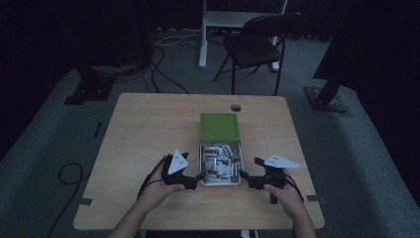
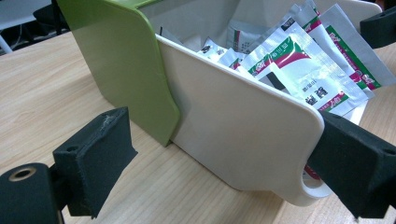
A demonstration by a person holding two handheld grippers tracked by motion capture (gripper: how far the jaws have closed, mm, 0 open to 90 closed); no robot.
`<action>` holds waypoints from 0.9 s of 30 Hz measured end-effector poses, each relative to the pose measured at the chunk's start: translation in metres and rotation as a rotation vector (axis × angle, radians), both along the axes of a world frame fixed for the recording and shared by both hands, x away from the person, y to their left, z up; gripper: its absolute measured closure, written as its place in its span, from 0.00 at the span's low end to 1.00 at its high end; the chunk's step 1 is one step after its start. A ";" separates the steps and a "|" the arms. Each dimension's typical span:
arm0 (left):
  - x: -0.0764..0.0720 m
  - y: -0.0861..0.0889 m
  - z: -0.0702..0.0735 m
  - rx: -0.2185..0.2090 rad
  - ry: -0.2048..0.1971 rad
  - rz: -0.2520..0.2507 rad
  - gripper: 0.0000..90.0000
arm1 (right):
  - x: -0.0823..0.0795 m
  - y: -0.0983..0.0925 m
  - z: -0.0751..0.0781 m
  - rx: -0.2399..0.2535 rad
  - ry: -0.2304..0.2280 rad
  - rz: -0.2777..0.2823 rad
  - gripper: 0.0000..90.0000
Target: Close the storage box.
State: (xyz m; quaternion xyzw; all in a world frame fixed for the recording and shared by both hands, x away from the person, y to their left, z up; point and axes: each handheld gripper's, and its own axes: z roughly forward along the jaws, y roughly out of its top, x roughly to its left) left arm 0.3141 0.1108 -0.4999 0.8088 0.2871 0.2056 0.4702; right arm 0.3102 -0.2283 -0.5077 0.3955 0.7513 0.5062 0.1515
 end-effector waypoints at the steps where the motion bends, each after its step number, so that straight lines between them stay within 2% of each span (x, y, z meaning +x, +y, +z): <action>1: 0.001 0.000 0.000 0.005 -0.002 0.000 0.11 | 0.001 0.000 0.000 -0.002 0.001 -0.002 0.16; 10: 0.007 0.000 0.000 -0.008 0.008 0.012 0.11 | 0.008 0.001 0.001 -0.004 0.005 -0.013 0.16; 14: 0.009 0.001 0.002 0.007 -0.002 0.018 0.11 | 0.010 0.002 0.001 -0.003 0.009 -0.014 0.15; 27: 0.018 0.001 0.002 0.008 0.008 0.024 0.11 | 0.016 0.004 0.001 -0.007 0.007 -0.029 0.15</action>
